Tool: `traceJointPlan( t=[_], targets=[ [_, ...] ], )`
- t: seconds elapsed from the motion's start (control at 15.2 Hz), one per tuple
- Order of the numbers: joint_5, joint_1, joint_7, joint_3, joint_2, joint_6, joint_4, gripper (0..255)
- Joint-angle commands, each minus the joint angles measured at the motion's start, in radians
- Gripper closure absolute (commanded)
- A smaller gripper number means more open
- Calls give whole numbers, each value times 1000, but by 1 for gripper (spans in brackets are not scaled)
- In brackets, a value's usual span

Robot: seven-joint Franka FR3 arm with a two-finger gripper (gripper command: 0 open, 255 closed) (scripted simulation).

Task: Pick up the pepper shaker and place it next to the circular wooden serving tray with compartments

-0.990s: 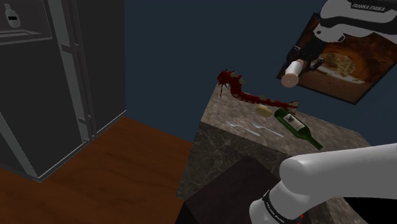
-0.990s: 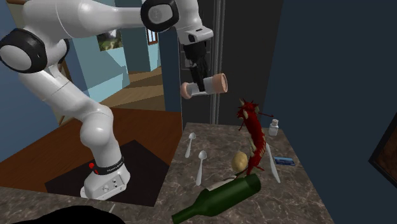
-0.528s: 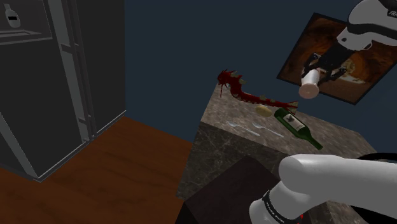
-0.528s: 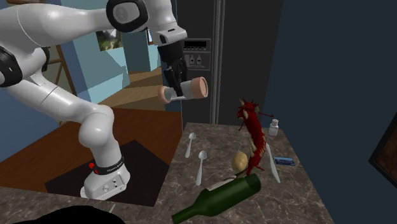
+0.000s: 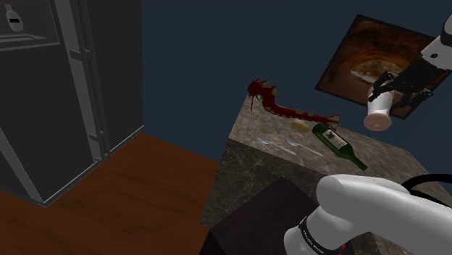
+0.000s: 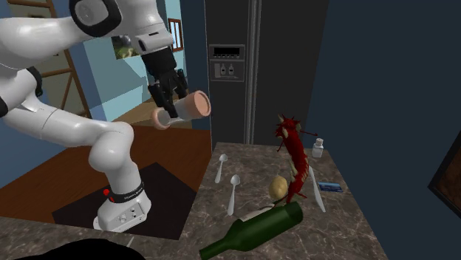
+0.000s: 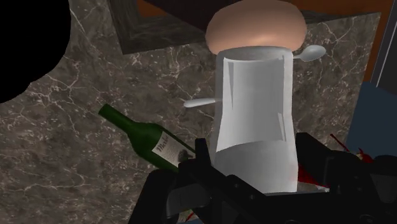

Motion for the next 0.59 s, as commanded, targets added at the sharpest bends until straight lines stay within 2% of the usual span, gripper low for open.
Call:
traceJointPlan(
  t=[0.0, 0.53],
  targets=[
    [-19, -21, -29, -16, -58, -40, -16, 255],
    [-101, -98, -156, -79, -249, -222, -9, 255]
  ],
)
